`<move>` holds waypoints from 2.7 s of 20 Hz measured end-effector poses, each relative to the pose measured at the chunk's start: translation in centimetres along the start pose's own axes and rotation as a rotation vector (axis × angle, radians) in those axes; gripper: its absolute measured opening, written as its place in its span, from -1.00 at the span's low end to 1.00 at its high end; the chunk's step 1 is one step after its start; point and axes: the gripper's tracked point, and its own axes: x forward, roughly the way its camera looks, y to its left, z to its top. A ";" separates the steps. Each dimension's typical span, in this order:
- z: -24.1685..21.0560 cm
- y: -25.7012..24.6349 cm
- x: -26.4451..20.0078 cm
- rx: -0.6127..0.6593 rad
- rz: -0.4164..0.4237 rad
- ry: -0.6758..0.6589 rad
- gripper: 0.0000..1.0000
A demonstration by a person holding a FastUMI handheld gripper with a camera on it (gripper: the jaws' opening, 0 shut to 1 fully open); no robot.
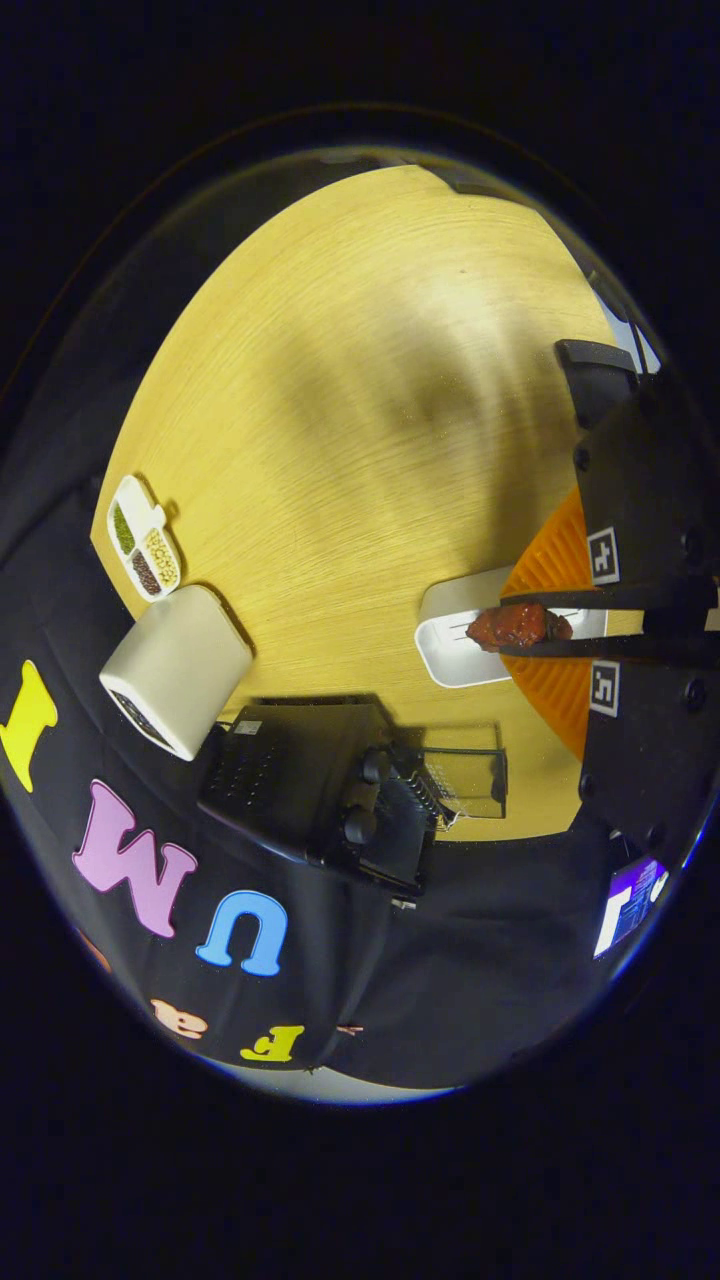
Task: Open the toaster oven, put the food inside, and close the toaster oven door.
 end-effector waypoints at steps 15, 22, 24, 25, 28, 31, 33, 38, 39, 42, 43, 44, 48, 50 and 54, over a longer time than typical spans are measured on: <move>-5.9 16.3 1.2 -0.012 0.079 -0.130 -0.74; -5.9 24.3 5.7 0.035 0.218 -0.312 -0.75; -5.9 25.1 8.1 0.040 0.216 -0.328 -0.75; -5.9 25.6 9.3 0.054 0.226 -0.333 -0.74; -5.1 26.9 12.6 0.112 0.247 -0.368 -0.74; -3.6 28.4 15.3 0.151 0.271 -0.428 -0.75; -2.6 29.2 16.6 0.171 0.287 -0.470 -0.75; -0.7 29.4 19.5 0.211 0.275 -0.572 -0.75; -0.4 29.4 19.9 0.203 0.267 -0.599 -0.75; 0.1 29.6 21.4 0.217 0.257 -0.631 -0.75; 0.2 29.4 22.0 0.224 0.243 -0.632 -0.75; 0.5 29.1 22.3 0.227 0.230 -0.642 -0.75; 1.1 27.5 22.3 0.192 0.143 -0.692 -0.75; 0.8 27.3 22.3 0.186 0.116 -0.679 -0.70; 0.8 27.3 21.8 0.084 0.056 -0.694 0.01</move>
